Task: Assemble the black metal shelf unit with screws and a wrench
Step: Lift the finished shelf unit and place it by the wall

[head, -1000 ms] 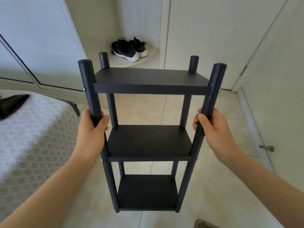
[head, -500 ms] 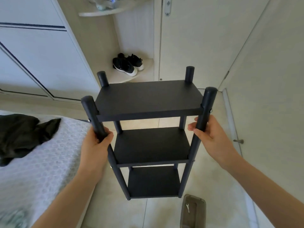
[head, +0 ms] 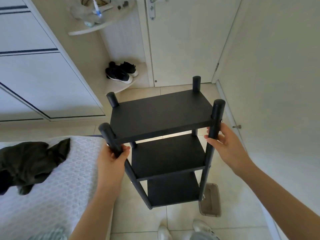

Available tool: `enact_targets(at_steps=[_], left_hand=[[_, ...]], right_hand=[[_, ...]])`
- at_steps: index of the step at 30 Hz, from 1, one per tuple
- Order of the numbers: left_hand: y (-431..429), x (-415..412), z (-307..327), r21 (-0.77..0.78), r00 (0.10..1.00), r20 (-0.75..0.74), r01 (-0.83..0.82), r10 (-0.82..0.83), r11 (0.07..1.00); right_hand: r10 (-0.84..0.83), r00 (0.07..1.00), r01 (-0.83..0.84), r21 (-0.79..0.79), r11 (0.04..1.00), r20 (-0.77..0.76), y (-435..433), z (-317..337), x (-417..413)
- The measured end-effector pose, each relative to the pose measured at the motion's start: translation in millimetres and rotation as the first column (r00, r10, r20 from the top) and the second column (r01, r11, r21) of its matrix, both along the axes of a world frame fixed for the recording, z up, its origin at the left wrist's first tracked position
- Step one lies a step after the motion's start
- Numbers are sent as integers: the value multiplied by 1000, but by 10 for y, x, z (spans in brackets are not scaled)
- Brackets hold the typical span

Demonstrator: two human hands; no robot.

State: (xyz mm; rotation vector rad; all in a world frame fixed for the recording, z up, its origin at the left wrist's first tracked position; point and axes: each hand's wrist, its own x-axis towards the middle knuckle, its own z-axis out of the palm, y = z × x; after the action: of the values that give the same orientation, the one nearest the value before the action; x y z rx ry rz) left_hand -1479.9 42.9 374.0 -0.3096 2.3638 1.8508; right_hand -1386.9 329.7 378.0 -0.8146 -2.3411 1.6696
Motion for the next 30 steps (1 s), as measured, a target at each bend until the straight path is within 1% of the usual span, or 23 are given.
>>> enact_targets(at_steps=[4, 10, 16, 20, 25, 30], left_hand=[[166, -197, 56, -32, 998, -33, 45, -46, 998], [644, -667, 92, 17, 993, -23, 118, -117, 993], [1401, -1175, 115, 27, 980, -31, 200, -199, 979], [1953, -1519, 157, 90, 978, -17, 209, -208, 974], [2635, -1942, 155, 105, 961, -32, 276, -275, 955], [3287, -2373, 96, 117, 929, 9, 367, -370, 923]], right_hand=[[-62, 998, 62, -11, 998, -10, 61, 48, -32], [-173, 985, 171, -42, 984, -25, 402, 100, -275], [-240, 971, 239, -44, 970, -6, 1009, 99, -630], [-300, 954, 300, -60, 952, 18, 1476, 102, -871], [-386, 922, 387, -94, 917, 31, 2003, 102, -1122], [-494, 867, 498, -124, 858, 61, 2399, 28, -1303]])
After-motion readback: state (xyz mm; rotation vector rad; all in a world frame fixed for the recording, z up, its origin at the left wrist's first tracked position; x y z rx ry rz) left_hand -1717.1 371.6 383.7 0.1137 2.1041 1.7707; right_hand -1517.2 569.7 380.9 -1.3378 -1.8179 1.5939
